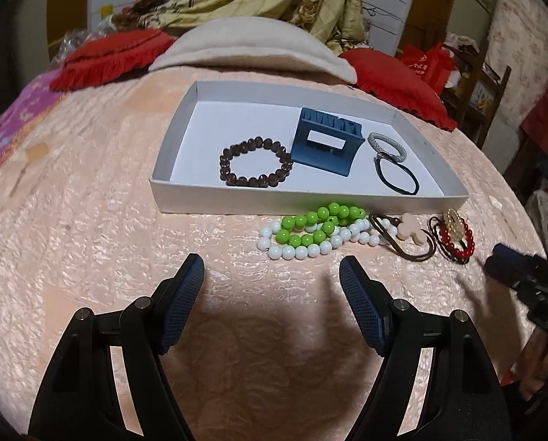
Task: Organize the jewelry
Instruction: 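Withdraw both open tools from the tray back toward the jewelry row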
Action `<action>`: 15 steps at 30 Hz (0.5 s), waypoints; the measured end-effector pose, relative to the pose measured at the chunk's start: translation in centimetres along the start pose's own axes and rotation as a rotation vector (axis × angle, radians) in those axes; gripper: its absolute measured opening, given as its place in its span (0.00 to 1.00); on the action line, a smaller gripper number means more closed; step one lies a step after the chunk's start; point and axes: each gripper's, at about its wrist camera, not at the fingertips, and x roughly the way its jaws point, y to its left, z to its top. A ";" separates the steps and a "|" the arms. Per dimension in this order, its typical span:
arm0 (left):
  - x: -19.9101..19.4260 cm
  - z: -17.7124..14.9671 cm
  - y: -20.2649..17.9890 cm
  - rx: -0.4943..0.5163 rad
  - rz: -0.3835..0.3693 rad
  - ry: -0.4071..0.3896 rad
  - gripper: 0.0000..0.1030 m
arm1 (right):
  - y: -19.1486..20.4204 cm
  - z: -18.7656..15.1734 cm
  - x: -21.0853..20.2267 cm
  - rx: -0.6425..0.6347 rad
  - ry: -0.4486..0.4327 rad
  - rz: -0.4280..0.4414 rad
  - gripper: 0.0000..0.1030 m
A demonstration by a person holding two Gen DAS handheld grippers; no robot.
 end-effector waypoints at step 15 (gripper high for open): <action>0.3 1.4 -0.5 -0.047 -0.035 -0.004 0.74 | -2.1 3.0 5.2 0.052 0.036 -0.028 0.44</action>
